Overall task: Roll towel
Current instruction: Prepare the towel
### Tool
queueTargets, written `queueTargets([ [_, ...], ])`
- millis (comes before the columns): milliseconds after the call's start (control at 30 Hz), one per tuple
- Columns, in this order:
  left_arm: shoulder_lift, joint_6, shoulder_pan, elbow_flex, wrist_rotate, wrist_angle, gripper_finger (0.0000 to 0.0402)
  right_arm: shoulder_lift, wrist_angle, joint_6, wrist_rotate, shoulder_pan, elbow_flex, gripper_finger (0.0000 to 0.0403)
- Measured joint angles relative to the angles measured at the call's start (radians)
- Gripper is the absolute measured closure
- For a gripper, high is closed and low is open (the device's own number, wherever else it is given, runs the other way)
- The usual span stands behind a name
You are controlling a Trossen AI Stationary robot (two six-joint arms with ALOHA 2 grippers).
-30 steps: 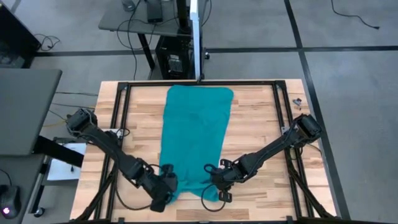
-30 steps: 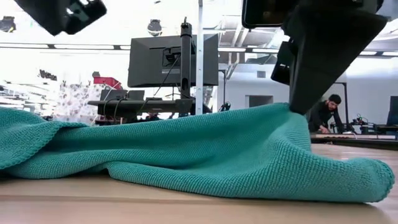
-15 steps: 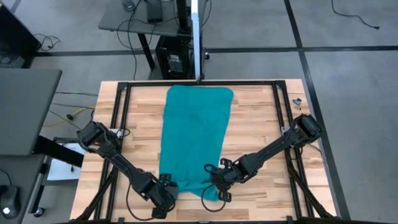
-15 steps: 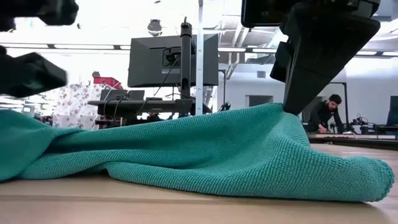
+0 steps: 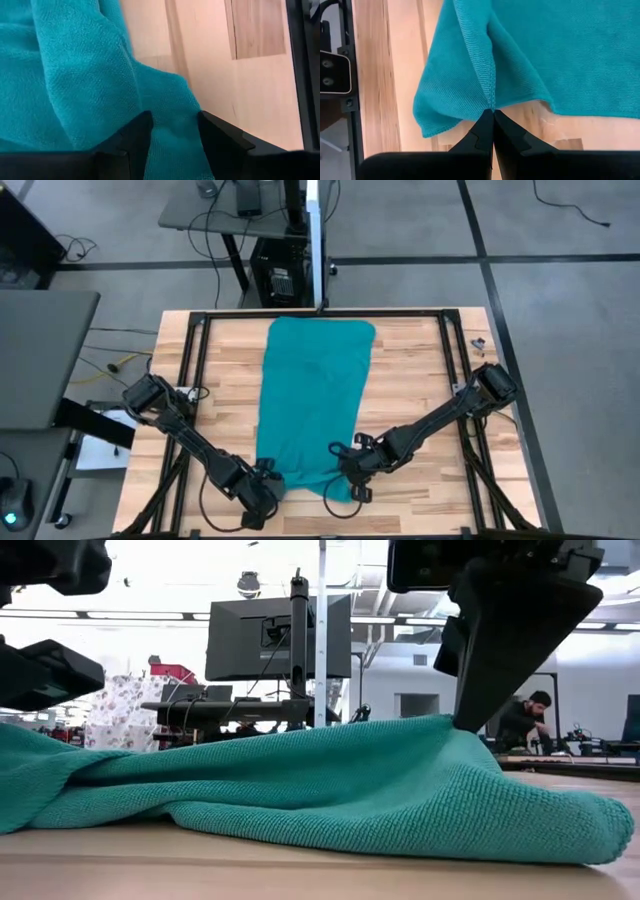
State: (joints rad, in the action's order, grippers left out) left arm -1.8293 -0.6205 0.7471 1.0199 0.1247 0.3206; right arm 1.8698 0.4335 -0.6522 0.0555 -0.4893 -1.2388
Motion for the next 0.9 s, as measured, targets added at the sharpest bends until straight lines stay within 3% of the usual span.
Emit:
queueTargets([
  [133,0.000,0.013,0.002,-0.003,0.002,0.013,0.0278,0.000,0.000,-0.002,0.000,-0.002,0.000,0.0403],
  [300,-0.001,0.010,0.000,0.036,-0.030,0.088,0.0386,0.000,0.007,-0.003,0.000,-0.002,0.000,0.0403],
  [633,0.136,0.077,0.045,0.158,-0.047,0.293,0.0399,0.000,0.099,-0.001,-0.002,-0.038,-0.084,0.0403],
  [900,0.215,0.030,0.088,0.172,-0.075,0.305,0.0398,0.000,0.098,-0.014,-0.002,-0.097,-0.124,0.0403],
])
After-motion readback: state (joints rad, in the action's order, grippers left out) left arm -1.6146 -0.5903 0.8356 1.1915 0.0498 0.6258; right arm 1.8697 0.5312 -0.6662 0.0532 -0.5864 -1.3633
